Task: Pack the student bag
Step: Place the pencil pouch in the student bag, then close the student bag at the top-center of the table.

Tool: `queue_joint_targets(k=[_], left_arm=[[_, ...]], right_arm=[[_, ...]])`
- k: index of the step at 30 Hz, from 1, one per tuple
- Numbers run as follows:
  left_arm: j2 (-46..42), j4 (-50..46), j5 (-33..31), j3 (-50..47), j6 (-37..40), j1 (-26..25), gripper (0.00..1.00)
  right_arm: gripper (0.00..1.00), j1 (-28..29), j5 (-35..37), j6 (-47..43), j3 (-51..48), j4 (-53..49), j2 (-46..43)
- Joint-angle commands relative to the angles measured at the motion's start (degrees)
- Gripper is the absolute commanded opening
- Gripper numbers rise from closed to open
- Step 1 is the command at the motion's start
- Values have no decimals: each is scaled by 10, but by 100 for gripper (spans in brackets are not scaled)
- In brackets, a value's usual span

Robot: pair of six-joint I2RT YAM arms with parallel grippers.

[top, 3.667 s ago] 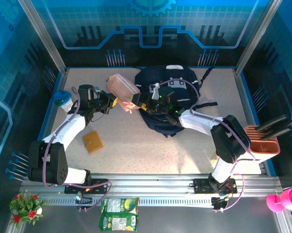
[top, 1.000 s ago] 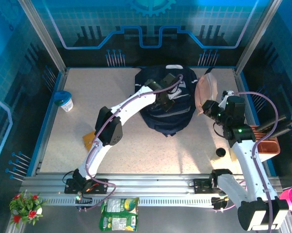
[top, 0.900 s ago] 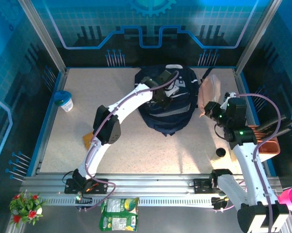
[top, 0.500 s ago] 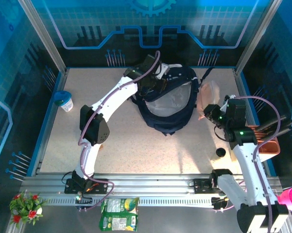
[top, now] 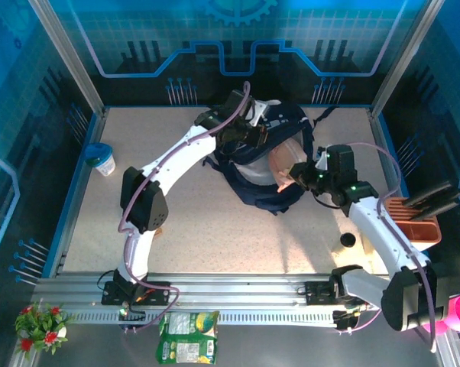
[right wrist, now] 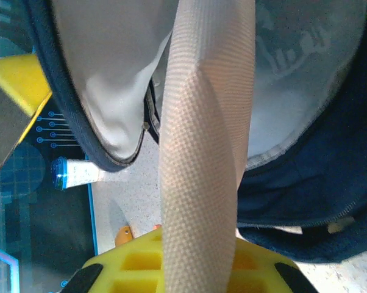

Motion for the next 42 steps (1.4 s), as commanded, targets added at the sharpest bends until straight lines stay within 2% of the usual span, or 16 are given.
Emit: queue_joint_targets(k=[1, 7, 11, 14, 22, 25, 30, 36, 42], left_arm=[[-87, 64, 20, -32, -21, -3, 0], [-147, 79, 0, -114, -42, -2, 0], [-180, 86, -9, -163, -59, -1, 0], [-192, 94, -13, -189, -77, 2, 0], [-189, 99, -3, -181, -116, 19, 0], [-183, 100, -3, -176, -124, 25, 0], [-185, 110, 13, -182, -155, 43, 0], [-175, 110, 32, -185, -156, 47, 0], [-146, 107, 73, -181, -160, 48, 0]], right_arm=[[10, 8, -11, 14, 16, 86, 41], [10, 11, -11, 32, 42, 177, 147], [10, 12, -2, 13, 83, 183, 201], [11, 19, -24, 13, 120, 197, 255], [13, 70, -57, 54, 191, 252, 377], [19, 75, -51, 68, 195, 272, 400], [43, 64, -24, 45, 160, 259, 353], [57, 27, 3, 12, 61, 215, 217], [69, -19, 116, -31, -20, 105, 68]])
